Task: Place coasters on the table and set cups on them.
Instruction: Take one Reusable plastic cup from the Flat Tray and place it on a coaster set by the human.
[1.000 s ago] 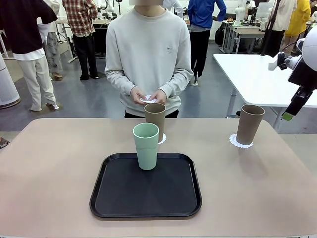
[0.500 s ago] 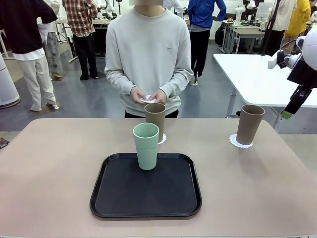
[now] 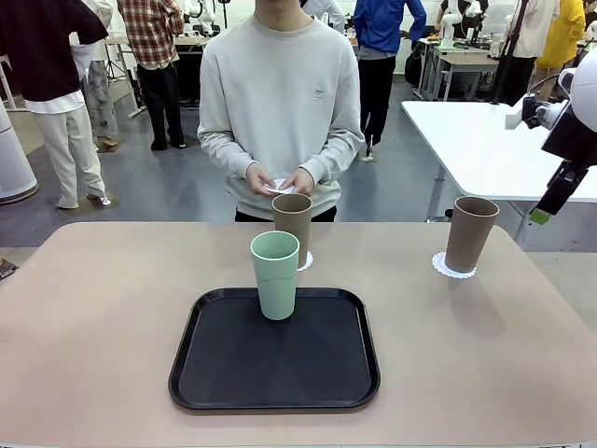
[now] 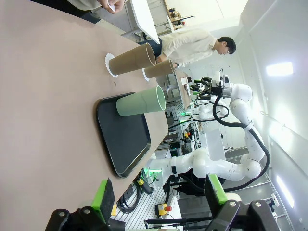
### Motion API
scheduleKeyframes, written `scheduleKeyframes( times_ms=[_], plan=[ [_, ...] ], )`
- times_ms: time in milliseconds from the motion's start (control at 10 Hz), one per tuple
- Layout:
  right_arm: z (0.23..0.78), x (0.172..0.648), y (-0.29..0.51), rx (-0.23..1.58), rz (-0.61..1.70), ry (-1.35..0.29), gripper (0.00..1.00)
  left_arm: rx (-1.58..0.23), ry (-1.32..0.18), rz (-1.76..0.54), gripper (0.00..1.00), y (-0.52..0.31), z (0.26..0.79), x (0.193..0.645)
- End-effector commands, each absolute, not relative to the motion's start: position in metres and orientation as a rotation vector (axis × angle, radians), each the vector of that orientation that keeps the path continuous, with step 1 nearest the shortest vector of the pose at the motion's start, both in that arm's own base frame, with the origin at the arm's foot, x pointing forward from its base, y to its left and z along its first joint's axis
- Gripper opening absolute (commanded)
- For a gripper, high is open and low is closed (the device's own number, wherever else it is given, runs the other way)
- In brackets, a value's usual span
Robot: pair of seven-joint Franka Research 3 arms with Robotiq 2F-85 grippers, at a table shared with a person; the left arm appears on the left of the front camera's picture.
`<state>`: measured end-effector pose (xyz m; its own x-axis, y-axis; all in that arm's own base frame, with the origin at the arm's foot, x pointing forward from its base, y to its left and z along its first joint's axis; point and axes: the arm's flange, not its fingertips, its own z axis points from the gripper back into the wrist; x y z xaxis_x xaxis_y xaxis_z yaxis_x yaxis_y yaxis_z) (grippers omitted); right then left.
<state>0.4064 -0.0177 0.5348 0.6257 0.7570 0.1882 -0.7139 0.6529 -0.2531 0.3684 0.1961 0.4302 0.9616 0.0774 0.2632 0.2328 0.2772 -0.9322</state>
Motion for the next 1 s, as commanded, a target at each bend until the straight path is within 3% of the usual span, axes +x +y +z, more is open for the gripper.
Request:
scheduleKeyframes(
  times_ms=[0, 100, 200, 300, 500, 600, 700, 800, 900],
  plan=[
    [0.533, 0.406, -0.016, -0.190, 0.837, -0.294, 1.00, -1.296, -0.286, -0.108, 1.00, 0.197, 0.432, 0.367],
    [0.535, 0.406, -0.018, -0.160, 0.848, -0.290, 1.00, -1.296, -0.286, -0.108, 1.00, 0.197, 0.432, 0.367],
    [0.537, 0.390, -0.034, -0.075, 0.615, -0.242, 1.00, -1.296, -0.286, -0.108, 1.00, 0.197, 0.432, 0.367],
    [0.538, 0.379, -0.042, -0.050, 0.526, -0.180, 1.00, -1.296, -0.286, -0.108, 1.00, 0.197, 0.432, 0.367],
    [0.531, 0.365, -0.047, 0.118, 0.424, 0.024, 1.00, -1.296, -0.286, -0.108, 1.00, 0.197, 0.432, 0.367],
    [0.530, 0.357, -0.043, 0.141, 0.399, 0.052, 1.00, -1.296, -0.286, -0.108, 1.00, 0.197, 0.432, 0.367],
    [0.529, 0.357, -0.040, 0.220, 0.345, -0.092, 1.00, -1.296, -0.286, -0.108, 1.00, 0.197, 0.432, 0.367],
    [0.519, 0.357, -0.053, 0.060, 0.453, 0.036, 1.00, -1.296, -0.286, -0.108, 1.00, 0.197, 0.432, 0.367],
    [0.519, 0.357, -0.053, 0.060, 0.453, 0.036, 1.00, -1.296, -0.286, -0.108, 1.00, 0.197, 0.432, 0.367]
  ],
)
